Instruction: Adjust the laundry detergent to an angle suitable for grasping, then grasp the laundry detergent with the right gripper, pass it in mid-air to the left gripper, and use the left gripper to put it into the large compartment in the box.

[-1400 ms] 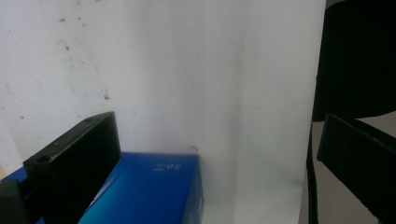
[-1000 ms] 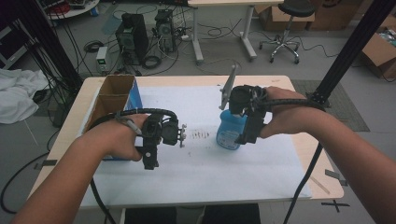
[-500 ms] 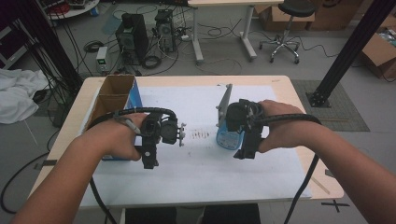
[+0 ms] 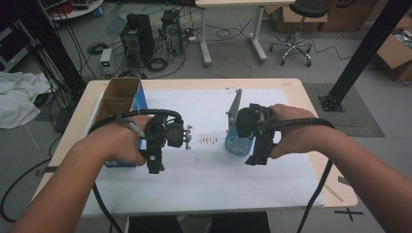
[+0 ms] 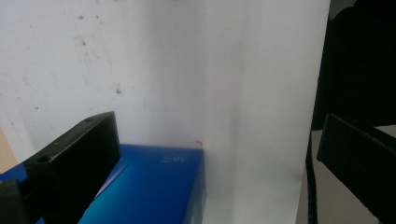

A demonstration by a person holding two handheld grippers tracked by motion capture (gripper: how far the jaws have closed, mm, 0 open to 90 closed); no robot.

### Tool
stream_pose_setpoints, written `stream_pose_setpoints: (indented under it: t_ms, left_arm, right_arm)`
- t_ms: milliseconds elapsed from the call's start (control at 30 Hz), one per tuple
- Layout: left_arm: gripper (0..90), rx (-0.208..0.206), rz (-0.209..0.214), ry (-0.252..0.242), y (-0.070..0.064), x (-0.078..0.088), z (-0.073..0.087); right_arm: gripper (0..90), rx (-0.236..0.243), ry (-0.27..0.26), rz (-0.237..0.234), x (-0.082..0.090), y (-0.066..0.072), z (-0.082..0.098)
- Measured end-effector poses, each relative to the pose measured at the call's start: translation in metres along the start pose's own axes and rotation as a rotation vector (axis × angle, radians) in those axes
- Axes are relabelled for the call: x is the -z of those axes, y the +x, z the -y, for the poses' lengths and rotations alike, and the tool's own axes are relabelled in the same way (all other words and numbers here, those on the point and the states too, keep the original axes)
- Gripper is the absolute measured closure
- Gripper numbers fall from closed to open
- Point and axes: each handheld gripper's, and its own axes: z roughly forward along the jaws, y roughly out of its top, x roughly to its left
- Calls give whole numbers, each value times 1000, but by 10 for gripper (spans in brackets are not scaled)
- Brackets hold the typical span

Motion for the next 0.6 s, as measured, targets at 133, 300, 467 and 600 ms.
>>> stream_pose_setpoints:
  t_ms: [133,300,467,600]
  left_arm:
    - [1,-5,-5,-5,0,1,-1]
    - [1,-5,-3,-4,1,1,-2]
    - [1,-4,-5,-3,0,1,-1]
    - [1,-13,6,-1,-1,-1,-1]
  right_arm:
    - [0,2,4,4,0,-2,0]
    - [0,15,6,4,0,-4,-2]
    - [0,15,0,16,2,-5,-5]
    - [0,12,0,15,2,-5,-4]
